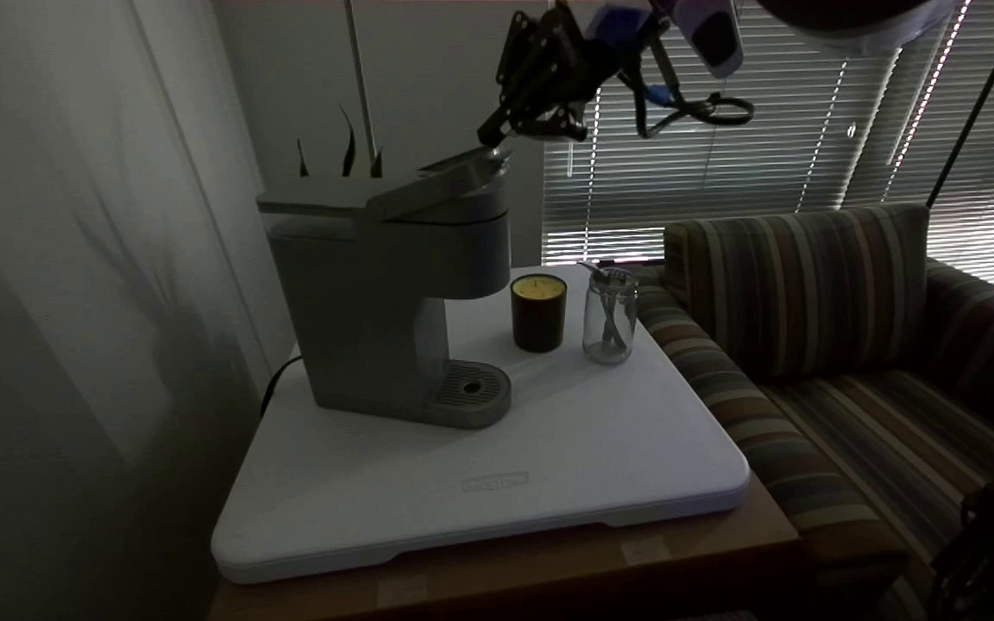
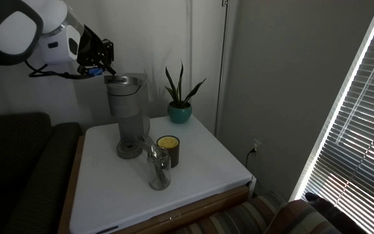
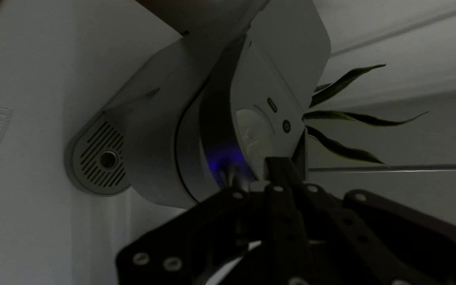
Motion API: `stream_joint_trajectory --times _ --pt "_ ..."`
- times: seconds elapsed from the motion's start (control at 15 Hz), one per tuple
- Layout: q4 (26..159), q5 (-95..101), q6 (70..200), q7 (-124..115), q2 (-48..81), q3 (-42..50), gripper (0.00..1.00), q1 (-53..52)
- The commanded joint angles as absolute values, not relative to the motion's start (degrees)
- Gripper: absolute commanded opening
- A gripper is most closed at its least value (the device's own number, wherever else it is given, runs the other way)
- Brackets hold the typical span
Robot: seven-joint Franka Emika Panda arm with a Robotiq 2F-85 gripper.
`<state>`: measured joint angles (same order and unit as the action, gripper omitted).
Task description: Close the coffeemaker then open it
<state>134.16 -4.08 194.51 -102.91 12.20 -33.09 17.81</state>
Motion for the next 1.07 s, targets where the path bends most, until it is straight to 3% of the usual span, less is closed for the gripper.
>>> stream_joint_trajectory --times 0.0,1.0 --pt "136.14 -2.26 197.71 -105.70 13.92 -37.12 0.00 22.40" --pt "140.60 3.40 198.08 -121.41 13.15 -48.10 0.00 37.56"
